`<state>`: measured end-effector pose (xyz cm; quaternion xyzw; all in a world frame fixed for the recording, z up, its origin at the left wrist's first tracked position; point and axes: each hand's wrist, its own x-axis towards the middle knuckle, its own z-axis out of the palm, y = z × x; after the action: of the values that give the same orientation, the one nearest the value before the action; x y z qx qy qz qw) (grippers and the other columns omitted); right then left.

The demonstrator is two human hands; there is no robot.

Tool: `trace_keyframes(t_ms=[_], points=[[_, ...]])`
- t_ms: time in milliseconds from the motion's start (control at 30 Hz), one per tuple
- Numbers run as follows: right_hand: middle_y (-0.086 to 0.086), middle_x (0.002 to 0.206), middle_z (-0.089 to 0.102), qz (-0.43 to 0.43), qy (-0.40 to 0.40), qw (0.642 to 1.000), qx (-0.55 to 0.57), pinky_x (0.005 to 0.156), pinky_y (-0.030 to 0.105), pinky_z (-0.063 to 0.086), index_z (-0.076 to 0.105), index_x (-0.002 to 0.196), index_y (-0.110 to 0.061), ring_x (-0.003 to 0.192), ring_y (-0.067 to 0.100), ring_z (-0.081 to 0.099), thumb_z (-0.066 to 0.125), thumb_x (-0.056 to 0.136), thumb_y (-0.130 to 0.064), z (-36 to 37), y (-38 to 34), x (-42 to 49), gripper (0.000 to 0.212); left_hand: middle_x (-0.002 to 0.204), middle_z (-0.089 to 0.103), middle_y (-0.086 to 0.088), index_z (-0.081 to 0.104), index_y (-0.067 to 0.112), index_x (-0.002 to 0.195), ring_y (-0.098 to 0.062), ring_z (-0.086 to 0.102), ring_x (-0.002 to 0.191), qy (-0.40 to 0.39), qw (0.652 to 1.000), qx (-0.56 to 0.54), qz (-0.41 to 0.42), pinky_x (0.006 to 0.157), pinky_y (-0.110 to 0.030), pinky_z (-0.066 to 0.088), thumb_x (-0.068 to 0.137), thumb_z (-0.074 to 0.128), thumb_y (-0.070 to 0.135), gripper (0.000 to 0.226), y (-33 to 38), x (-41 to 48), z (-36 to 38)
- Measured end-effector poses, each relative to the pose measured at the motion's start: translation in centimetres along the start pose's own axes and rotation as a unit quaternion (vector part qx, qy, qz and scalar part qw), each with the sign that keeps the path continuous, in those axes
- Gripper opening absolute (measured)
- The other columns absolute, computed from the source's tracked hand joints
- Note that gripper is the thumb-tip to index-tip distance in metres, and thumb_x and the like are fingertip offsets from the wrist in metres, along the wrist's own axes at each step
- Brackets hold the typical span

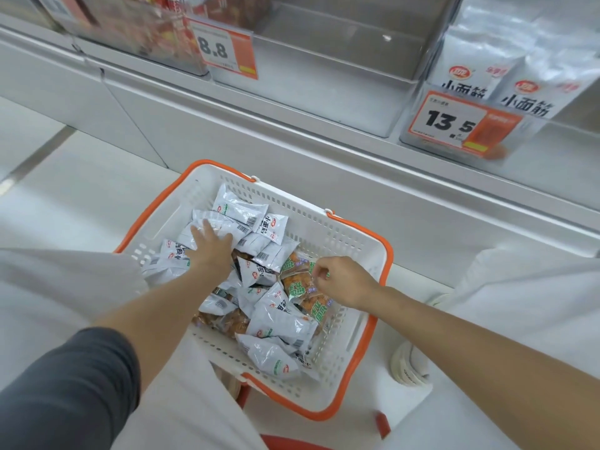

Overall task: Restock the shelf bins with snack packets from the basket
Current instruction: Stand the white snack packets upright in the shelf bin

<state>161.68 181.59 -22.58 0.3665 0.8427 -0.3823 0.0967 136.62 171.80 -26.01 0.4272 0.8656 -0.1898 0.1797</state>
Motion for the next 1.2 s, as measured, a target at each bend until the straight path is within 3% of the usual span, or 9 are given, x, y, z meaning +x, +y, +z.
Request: trace_keyframes(t_ms=[100, 267, 433, 567, 767, 833, 1000, 1100, 1200], points=[[-0.004, 0.094, 0.069, 0.003, 0.000, 1.000, 0.005, 0.081, 0.039, 0.055, 0.069, 0.093, -0.019, 0.086, 0.016, 0.064, 0.052, 0.089, -0.011, -0.2, -0.3, 0.1, 0.019, 0.157, 0.000, -0.023, 0.028, 0.010, 0.143, -0.047, 0.008, 0.144, -0.030, 0.999, -0.011, 0.004, 0.102, -0.049, 0.043, 0.086, 0.048, -0.011, 0.064, 0.1, -0.1, -0.2], [-0.003, 0.096, 0.069, 0.002, -0.002, 1.000, 0.013, 0.080, 0.039, 0.056, 0.069, 0.095, -0.018, 0.084, 0.016, 0.065, 0.052, 0.089, -0.011, -0.8, -0.8, 0.2, 0.019, 0.125, 0.051, -0.015, 0.054, 0.002, 0.121, -0.029, 0.057, 0.109, 0.029, 0.994, 0.095, 0.045, 0.083, -0.033, 0.052, 0.082, 0.055, -0.013, 0.042, 0.4, -1.0, -2.6], [-0.001, 0.103, 0.068, 0.006, 0.007, 1.000, 0.028, 0.083, 0.036, 0.054, 0.068, 0.104, -0.017, 0.090, 0.016, 0.063, 0.052, 0.091, -0.012, -1.6, -1.3, 0.3, 0.021, 0.107, 0.063, -0.008, 0.059, 0.009, 0.108, -0.026, 0.062, 0.101, 0.104, 0.985, 0.095, 0.101, 0.078, -0.031, 0.047, 0.082, 0.054, -0.011, 0.033, 2.5, -2.7, -7.4], [0.000, 0.116, 0.065, -0.015, 0.054, 0.997, 0.050, 0.083, 0.036, 0.054, 0.064, 0.111, -0.020, 0.090, 0.017, 0.065, 0.056, 0.091, -0.016, -2.7, -2.0, 0.2, 0.021, 0.108, 0.063, -0.010, 0.060, 0.010, 0.107, -0.030, 0.061, 0.100, 0.170, 0.975, -0.073, 0.126, 0.078, -0.036, 0.048, 0.084, 0.055, -0.005, 0.028, 5.0, -4.7, -11.7], [-0.007, 0.152, 0.035, -0.084, 0.063, 0.990, 0.099, 0.112, 0.037, 0.036, 0.020, 0.152, -0.033, 0.136, 0.014, 0.037, 0.081, 0.066, -0.053, -4.1, -4.2, -0.3, 0.107, 0.103, 0.067, -0.005, 0.069, 0.012, 0.103, -0.016, 0.064, 0.085, 0.047, 0.884, -0.433, 0.169, 0.068, -0.022, 0.052, 0.076, 0.067, -0.004, 0.031, 5.1, -7.2, -15.3], [-0.006, 0.137, 0.053, -0.055, 0.061, 0.982, 0.168, 0.100, 0.040, 0.049, 0.027, 0.148, -0.034, 0.119, 0.013, 0.057, 0.083, 0.067, -0.048, -4.7, -4.4, -0.7, 0.099, 0.092, 0.068, -0.007, 0.063, 0.017, 0.111, -0.015, 0.060, 0.068, -0.009, 0.831, -0.529, 0.168, 0.051, -0.017, 0.047, 0.079, 0.064, -0.010, 0.042, 5.2, -7.6, -16.2], [-0.003, 0.087, 0.070, -0.033, 0.057, 0.953, 0.297, 0.066, 0.032, 0.059, 0.061, 0.101, -0.016, 0.069, 0.009, 0.069, 0.078, 0.081, -0.016, -7.3, -4.6, -1.8, 0.026, 0.092, 0.070, -0.005, 0.069, 0.015, 0.109, -0.016, 0.065, 0.077, -0.046, 0.793, -0.574, 0.199, 0.066, -0.019, 0.053, 0.084, 0.063, -0.004, 0.032, 6.5, -6.9, -17.8], [-0.004, 0.084, 0.068, -0.057, 0.065, 0.936, 0.343, 0.063, 0.020, 0.053, 0.060, 0.102, -0.018, 0.067, 0.005, 0.066, 0.072, 0.087, -0.023, -8.4, -4.8, -2.4, 0.020, 0.078, 0.069, 0.000, 0.072, 0.015, 0.087, -0.012, 0.064, 0.074, -0.075, 0.796, -0.561, 0.215, 0.076, -0.026, 0.053, 0.088, 0.068, 0.023, 0.009, 7.4, -6.8, -17.7], [-0.005, 0.086, 0.072, -0.036, 0.061, 0.931, 0.357, 0.074, 0.023, 0.054, 0.064, 0.106, -0.018, 0.076, 0.008, 0.069, 0.052, 0.091, -0.054, -8.6, -5.3, -2.9, 0.041, 0.059, 0.061, 0.005, 0.066, 0.011, 0.076, -0.005, 0.057, 0.056, -0.049, 0.776, -0.584, 0.233, 0.060, -0.018, 0.050, 0.092, 0.064, 0.027, 0.024, 8.5, -6.9, -17.3]])
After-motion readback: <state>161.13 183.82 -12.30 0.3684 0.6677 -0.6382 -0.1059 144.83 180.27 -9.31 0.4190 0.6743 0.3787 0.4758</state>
